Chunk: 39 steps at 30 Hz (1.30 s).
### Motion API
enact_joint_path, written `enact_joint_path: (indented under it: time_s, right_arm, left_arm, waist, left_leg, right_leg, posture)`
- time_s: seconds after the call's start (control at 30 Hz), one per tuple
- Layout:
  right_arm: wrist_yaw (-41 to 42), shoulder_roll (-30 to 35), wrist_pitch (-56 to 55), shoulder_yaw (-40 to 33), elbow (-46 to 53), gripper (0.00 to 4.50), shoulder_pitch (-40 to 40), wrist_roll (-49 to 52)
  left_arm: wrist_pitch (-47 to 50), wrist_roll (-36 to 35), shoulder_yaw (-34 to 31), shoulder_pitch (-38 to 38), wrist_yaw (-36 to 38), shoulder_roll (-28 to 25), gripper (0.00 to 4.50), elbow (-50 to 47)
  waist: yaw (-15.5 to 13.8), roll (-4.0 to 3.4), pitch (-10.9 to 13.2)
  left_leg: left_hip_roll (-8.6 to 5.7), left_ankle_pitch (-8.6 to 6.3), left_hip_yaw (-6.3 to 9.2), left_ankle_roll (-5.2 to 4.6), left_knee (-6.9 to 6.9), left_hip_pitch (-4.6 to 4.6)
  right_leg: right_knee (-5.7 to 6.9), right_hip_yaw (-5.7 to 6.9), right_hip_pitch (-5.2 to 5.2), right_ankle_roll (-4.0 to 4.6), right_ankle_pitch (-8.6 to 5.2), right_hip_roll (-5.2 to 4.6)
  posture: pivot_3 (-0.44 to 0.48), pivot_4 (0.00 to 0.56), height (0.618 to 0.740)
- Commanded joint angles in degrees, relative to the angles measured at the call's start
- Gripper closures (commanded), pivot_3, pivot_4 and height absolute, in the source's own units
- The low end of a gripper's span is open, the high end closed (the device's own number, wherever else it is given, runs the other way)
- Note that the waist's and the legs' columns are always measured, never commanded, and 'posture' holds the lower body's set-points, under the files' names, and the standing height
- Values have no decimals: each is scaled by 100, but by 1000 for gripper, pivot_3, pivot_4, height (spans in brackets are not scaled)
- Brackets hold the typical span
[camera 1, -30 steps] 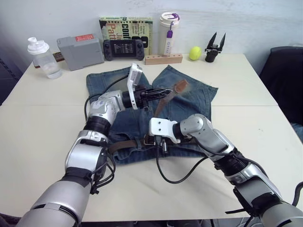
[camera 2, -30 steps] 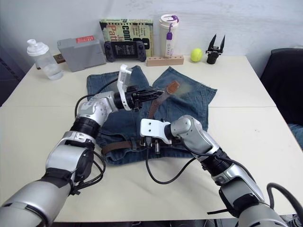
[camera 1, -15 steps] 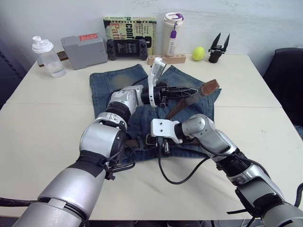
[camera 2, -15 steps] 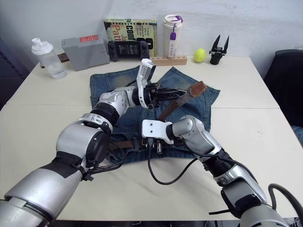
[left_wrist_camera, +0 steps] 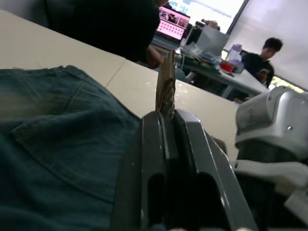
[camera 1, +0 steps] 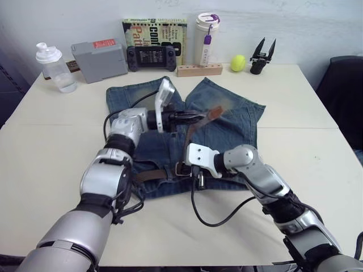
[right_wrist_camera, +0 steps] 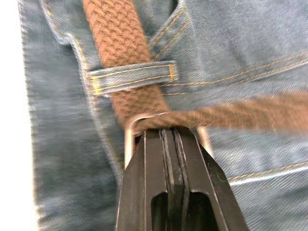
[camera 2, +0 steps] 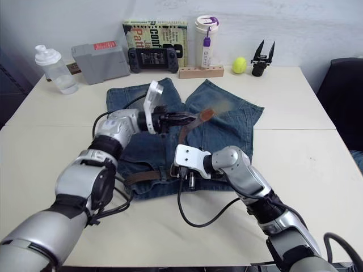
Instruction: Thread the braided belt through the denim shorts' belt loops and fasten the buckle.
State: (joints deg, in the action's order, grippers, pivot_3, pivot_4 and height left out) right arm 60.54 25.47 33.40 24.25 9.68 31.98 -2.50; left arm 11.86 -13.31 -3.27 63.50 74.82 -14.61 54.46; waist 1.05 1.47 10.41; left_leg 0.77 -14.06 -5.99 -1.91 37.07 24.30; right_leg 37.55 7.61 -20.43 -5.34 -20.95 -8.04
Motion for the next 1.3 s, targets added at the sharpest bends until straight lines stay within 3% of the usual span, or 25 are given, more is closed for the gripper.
enact_joint_path:
  time_s: [0.03, 0.23, 0.5, 0.6, 0.67, 0.93, 1.07, 1.3]
  right_arm:
    - [86, 261, 1089, -255, 390, 4426, -455, 486]
    - [-514, 244, 2127, -1386, 1301, 4426, -330, 1181]
    - [-956, 766, 3150, -2332, 2472, 4426, -339, 1953]
    - [-1018, 1289, 2667, -2000, 2927, 3521, -624, 1776]
    - [-1090, 1791, 1993, -1408, 3215, 2544, -943, 1305]
    - [-1506, 2113, 407, -184, 3172, 2544, -1422, 196]
    - [-1954, 1984, -302, 240, 2563, 2544, -1318, -657]
    - [-2388, 1694, -954, 295, 2020, 2544, -1314, -1389]
  left_arm:
    - [55, -37, 155, -534, -183, -90, 4500, -1459]
    - [93, 10, 442, -1304, -535, -170, 4500, -2729]
    - [-767, 301, 933, -1524, -398, -468, 4500, -3071]
    - [-1511, 607, 1209, -1565, -204, -748, 4500, -3001]
    - [-2261, 887, 1392, -1534, -77, -992, 4500, -2817]
    - [-3961, 1227, 1636, -1180, 113, -1354, 4500, -2063]
    - [-4201, 1235, 1680, -1070, 130, -1337, 4500, -1829]
    - [-4441, 1266, 1706, -1004, 148, -1402, 4500, -1587]
  waist:
    - [-44, -5, 3]
    - [-107, -21, 20]
    - [-102, -40, 38]
    - [-97, -42, 39]
    - [-95, -43, 40]
    - [-101, -39, 46]
    - [-104, -39, 46]
    - [-100, -35, 48]
  left_leg:
    - [-4, -1, 0, -11, -1, 2]
    - [-14, -12, 4, -38, 11, 43]
    - [-17, 2, 12, -48, 6, 79]
    - [-16, 3, 11, -47, 0, 78]
    - [-16, 2, 3, -48, 0, 79]
    - [-15, 7, -3, -53, 11, 80]
    - [-15, 10, 1, -54, 16, 79]
    - [-18, 28, -5, -56, 20, 81]
  right_leg:
    - [-5, 0, 0, 0, 0, -4]
    - [-20, 15, -7, -4, 3, -9]
    - [-48, 28, -33, -19, 11, -6]
    - [-55, 29, -33, -19, 11, -4]
    - [-58, 25, -36, -19, 11, -2]
    - [-45, 21, -40, -26, 15, -5]
    - [-39, 22, -38, -29, 17, -9]
    - [-9, 18, -54, -29, 17, -11]
  posture:
    - [0, 150, 694]
    - [0, 150, 694]
    - [0, 150, 694]
    - [0, 150, 694]
    - [0, 150, 694]
    - [0, 150, 694]
    - [0, 150, 694]
    - [0, 150, 694]
